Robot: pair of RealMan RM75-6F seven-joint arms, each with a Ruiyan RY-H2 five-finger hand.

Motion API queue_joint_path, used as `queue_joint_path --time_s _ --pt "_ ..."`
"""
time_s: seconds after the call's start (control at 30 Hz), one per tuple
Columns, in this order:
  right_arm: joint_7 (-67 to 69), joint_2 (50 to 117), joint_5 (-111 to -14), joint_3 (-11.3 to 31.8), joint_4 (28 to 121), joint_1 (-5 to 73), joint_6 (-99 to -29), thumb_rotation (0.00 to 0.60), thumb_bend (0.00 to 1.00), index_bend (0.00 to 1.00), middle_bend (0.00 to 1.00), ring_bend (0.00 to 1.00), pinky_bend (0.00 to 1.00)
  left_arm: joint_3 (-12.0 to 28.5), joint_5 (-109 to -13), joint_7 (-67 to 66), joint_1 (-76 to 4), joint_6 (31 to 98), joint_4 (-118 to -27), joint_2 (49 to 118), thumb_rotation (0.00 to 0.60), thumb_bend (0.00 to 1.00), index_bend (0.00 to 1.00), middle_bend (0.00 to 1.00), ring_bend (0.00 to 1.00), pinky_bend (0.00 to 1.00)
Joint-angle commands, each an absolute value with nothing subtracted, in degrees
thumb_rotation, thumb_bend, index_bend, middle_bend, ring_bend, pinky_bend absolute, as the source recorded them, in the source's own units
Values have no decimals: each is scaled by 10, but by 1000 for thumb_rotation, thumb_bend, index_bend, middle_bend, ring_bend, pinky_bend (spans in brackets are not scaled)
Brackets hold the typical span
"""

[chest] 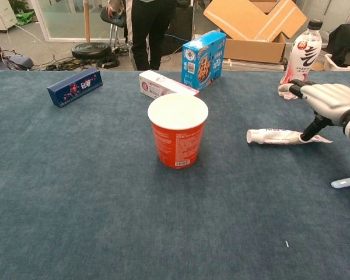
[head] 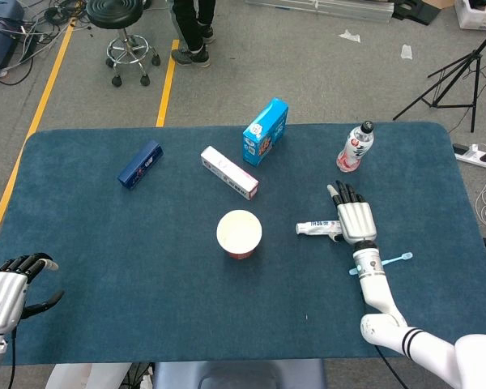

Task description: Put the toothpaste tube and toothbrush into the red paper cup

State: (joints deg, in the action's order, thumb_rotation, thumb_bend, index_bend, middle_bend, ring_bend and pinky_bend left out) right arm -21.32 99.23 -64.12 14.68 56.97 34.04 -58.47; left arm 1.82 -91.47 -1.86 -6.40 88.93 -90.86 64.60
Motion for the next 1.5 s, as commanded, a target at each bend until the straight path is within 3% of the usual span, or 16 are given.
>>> queue_joint_path --time_s 0.03,0.3,0.47,0.77,1.07,1.5 --pt "-210 984 -629 153 554 343 -571 600 0 0 0 0 237 19 -914 -20 -64 889 -908 647 600 148 439 375 374 421" --pt "-177 946 -664 134 616 334 -579 600 0 1 0 0 237 19 -912 -21 -65 885 -907 648 600 148 440 375 374 421" --pt "-174 911 -679 118 682 333 -563 600 1 104 0 0 237 18 -914 -20 -64 888 -908 647 600 148 440 375 374 421" --pt "-222 834 -643 104 767 377 -457 600 94 164 0 0 231 18 -915 -16 -63 889 -910 645 600 148 439 375 374 421" --pt "-260 800 -609 86 778 421 -394 600 174 219 0 0 229 19 -912 -16 -63 887 -909 645 600 148 440 375 374 422" --pt "-269 830 -595 58 743 438 -400 600 177 287 0 0 229 19 -910 -17 -63 886 -910 645 600 147 439 374 374 421"
